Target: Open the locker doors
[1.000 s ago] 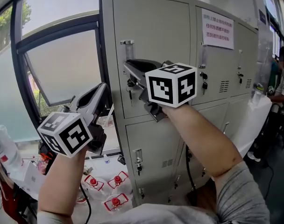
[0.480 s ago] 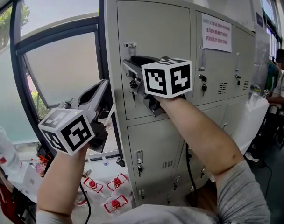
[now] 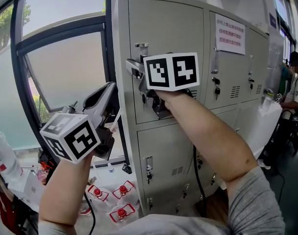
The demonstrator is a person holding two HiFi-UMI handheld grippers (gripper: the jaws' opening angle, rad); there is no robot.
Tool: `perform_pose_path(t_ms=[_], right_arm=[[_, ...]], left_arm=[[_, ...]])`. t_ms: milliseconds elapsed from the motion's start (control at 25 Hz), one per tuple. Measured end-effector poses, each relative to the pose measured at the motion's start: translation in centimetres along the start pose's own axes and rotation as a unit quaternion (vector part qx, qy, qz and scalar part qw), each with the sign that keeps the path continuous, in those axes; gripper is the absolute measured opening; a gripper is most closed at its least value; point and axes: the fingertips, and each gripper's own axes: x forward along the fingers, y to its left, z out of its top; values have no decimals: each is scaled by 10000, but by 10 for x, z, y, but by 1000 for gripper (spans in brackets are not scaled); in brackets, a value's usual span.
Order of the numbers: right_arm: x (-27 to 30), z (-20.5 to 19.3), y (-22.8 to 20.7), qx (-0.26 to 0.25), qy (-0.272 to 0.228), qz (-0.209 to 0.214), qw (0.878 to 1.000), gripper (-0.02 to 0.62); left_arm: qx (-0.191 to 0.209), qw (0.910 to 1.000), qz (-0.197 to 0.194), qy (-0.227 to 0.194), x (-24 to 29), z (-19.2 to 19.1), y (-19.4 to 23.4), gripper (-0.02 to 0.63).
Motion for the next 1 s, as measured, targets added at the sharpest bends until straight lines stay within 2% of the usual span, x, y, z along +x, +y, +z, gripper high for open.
perform_pose_path(t_ms=[280,480,760,1000], right_arm=[[-6,1,3,308,-50,269,9992,125],[-27,6,12,391,-113,657,9970,106],[-83,19,26,586,-256,1516,9864,97],[-154,31,24,764,-342,2390,9674,91]], left_arm=[[-28,10000,-24,-25,-5,0,-6,5],[66,10000,31,41,-7,2,-22,5],[267,9990,322,158,-7,3,-64,5],[491,9955,788,175,-8,6,-126,5]])
